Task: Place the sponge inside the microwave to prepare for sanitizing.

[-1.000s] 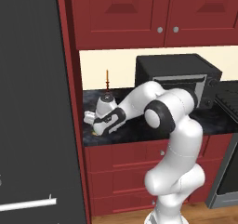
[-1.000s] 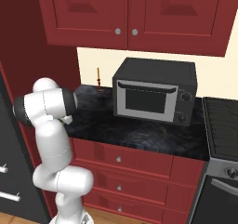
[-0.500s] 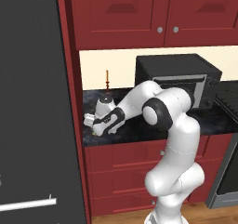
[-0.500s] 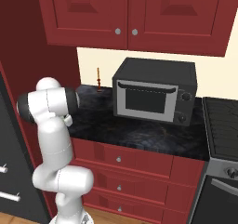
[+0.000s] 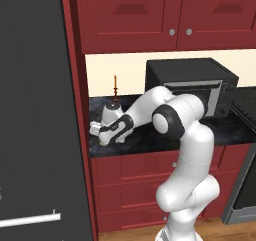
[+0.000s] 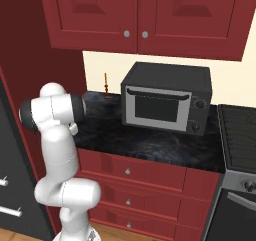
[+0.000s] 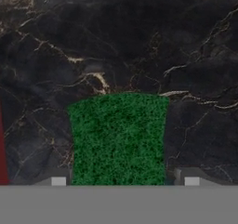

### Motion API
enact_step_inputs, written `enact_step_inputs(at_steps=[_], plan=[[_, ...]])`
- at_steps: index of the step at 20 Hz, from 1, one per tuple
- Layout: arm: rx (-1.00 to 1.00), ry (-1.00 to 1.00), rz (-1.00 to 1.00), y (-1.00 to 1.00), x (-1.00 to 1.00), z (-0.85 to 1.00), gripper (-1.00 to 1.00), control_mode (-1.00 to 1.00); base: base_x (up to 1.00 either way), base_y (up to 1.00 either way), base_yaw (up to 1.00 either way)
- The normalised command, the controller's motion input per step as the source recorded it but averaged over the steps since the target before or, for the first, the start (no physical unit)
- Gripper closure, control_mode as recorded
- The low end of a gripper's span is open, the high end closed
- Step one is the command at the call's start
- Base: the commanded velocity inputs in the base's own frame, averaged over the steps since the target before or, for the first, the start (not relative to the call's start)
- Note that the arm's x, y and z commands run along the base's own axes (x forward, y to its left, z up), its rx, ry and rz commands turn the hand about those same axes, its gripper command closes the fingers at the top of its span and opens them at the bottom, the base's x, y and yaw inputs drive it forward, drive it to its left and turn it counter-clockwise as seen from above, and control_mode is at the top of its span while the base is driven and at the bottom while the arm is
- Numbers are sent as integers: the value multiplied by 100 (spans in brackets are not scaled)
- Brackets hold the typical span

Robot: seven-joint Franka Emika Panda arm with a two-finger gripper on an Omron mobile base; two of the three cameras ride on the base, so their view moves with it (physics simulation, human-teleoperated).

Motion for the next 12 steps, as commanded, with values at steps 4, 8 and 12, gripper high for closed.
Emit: enact_step_inputs(at_steps=[4,8,12], plan=[[0,-1,0,0,0,-6,100,-100,0,0,0],[0,-1,0,0,0,0,100,-100,0,0,0],[0,-7,0,-11,-16,42,100,-100,0,0,0]])
